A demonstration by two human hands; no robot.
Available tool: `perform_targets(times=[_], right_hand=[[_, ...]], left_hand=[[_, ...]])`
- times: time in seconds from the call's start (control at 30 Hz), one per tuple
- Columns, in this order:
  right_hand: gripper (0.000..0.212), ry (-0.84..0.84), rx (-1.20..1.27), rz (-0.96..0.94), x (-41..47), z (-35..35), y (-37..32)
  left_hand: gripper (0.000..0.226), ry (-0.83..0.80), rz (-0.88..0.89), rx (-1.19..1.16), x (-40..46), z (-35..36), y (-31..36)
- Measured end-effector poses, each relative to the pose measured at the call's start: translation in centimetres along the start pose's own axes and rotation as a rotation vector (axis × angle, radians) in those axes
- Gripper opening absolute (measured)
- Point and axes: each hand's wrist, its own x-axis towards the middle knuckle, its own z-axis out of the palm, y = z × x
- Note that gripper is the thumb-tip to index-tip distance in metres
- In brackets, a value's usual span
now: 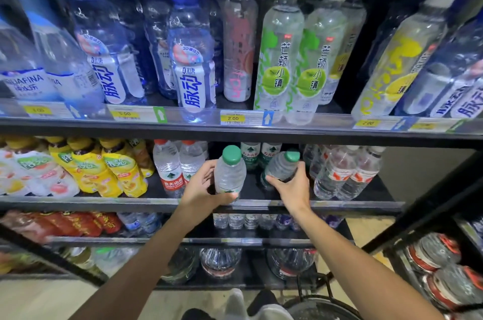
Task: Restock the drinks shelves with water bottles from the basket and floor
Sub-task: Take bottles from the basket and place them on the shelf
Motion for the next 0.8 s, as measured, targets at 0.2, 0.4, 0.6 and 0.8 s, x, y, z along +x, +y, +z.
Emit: perform_targets(times=[0.2, 0.4, 0.6, 0.8], right_hand=[[0.055, -0.070, -0.230, -0.038, 3.2, 0.1, 0.3], [0.076, -0.188, -0.327, -0.055, 4.7, -0.3, 0.8], [0.053, -0.295, -0.410, 0.028, 4.5, 0.2, 2.9], [0.061, -0.323, -0.527, -0.007, 5.0, -0.5, 2.7]], left_hand=[[0.076, 0.043, 0.016, -0.004, 0.4, 0.2, -0.4], [0.070, 0.065, 0.035, 0.011, 0.1, 1.1, -0.6], [0.069, 0.072, 0.066, 0.028, 0.5, 1.8, -0.8], [0.065, 0.061, 0.082, 0.117, 3.5, 3.2, -1.5]])
